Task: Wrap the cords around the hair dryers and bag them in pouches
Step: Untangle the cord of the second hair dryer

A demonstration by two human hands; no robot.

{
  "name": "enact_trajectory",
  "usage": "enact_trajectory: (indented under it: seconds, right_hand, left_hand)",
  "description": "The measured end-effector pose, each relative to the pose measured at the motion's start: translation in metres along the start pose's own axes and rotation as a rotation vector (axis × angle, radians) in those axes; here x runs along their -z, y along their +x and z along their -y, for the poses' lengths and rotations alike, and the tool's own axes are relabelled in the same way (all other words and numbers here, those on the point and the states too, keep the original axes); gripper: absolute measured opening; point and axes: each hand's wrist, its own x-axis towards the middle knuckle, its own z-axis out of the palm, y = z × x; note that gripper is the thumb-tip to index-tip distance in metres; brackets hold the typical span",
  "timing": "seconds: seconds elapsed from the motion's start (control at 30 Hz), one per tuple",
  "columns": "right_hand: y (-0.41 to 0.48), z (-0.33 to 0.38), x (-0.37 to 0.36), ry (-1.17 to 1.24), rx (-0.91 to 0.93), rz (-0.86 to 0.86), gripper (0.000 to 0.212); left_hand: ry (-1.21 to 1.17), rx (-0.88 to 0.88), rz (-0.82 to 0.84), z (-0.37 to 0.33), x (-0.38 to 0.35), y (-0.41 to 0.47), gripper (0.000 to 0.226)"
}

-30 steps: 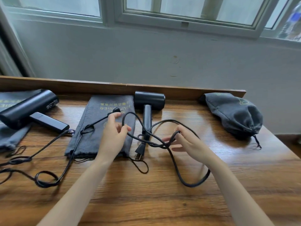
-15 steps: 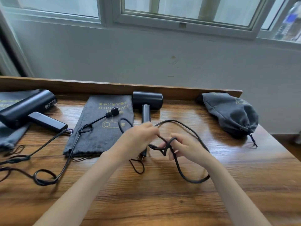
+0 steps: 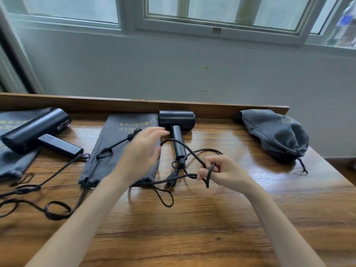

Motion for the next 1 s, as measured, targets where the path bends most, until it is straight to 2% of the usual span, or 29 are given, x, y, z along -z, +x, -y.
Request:
enact_trajectory:
  seconds: [0.03,0.1,0.17,0.23,0.27,0.3,0.33,0.4,0.47,0.57,0.63,0.77,0.83,0.93,0.97,1.0]
  right_hand:
    - [0.001,0.001,0.000,-0.011,0.022,0.006,0.041]
    - [0.001,0.003,-0.001,-0.027,0.051,0.003,0.035]
    - [0.000,0.003,0.000,-0.011,0.027,-0.005,0.022]
    - [-0.002,-0.002,0.001,0.036,-0.007,-0.026,0.032]
    - [-0.003,-0.005,0.003,0.047,-0.014,-0.037,0.038]
    - [-0.003,-0.009,0.004,0.045,-0.019,-0.040,0.040]
    - [-0.004,-0.011,0.006,0.050,-0.025,-0.037,0.040]
    - [-0.005,-0.017,0.012,0.059,-0.047,-0.052,0.040]
    - [-0.006,-0.021,0.015,0.062,-0.038,-0.100,0.044]
    - [-0.003,-0.022,0.013,0.038,-0.007,-0.163,0.048]
    - [0.000,-0.017,0.008,0.026,0.019,-0.170,0.047]
    - [0.005,-0.006,0.000,0.011,0.073,-0.137,0.045]
    - [0.006,-0.003,-0.002,-0.007,0.104,-0.121,0.044]
    - [0.001,-0.003,0.001,-0.051,0.113,-0.093,0.039]
    - [0.000,-0.003,0.003,-0.049,0.102,-0.100,0.039]
    - [0.000,-0.004,0.005,-0.037,0.093,-0.116,0.040]
  left_hand:
    - [-0.052,-0.129,0.028,-0.018,-0.003,0.000,0.041]
    - [0.046,-0.379,0.079,-0.049,-0.016,-0.001,0.048]
    - [0.229,-0.482,0.160,-0.065,-0.026,0.000,0.057]
    - [0.269,-0.449,0.242,-0.061,-0.025,0.004,0.040]
    - [0.194,-0.412,0.285,-0.056,-0.021,0.004,0.026]
    - [0.089,-0.344,0.303,-0.051,-0.013,0.003,0.025]
    - [-0.013,-0.260,0.264,-0.044,-0.006,0.002,0.028]
    - [-0.156,-0.017,0.069,-0.022,0.015,0.003,0.020]
    - [-0.061,0.207,-0.111,0.005,0.034,0.004,0.016]
    - [0.270,0.340,-0.130,0.026,0.041,0.005,0.018]
    - [0.364,0.235,-0.078,0.018,0.026,0.003,0.025]
    - [0.297,-0.201,-0.024,-0.028,-0.014,-0.004,0.050]
    - [0.298,-0.349,0.051,-0.050,-0.031,-0.006,0.046]
    - [0.276,-0.364,0.097,-0.055,-0.040,-0.004,0.007]
    - [0.186,-0.287,0.099,-0.054,-0.036,-0.003,0.009]
    - [0.090,-0.191,0.069,-0.052,-0.032,-0.003,0.020]
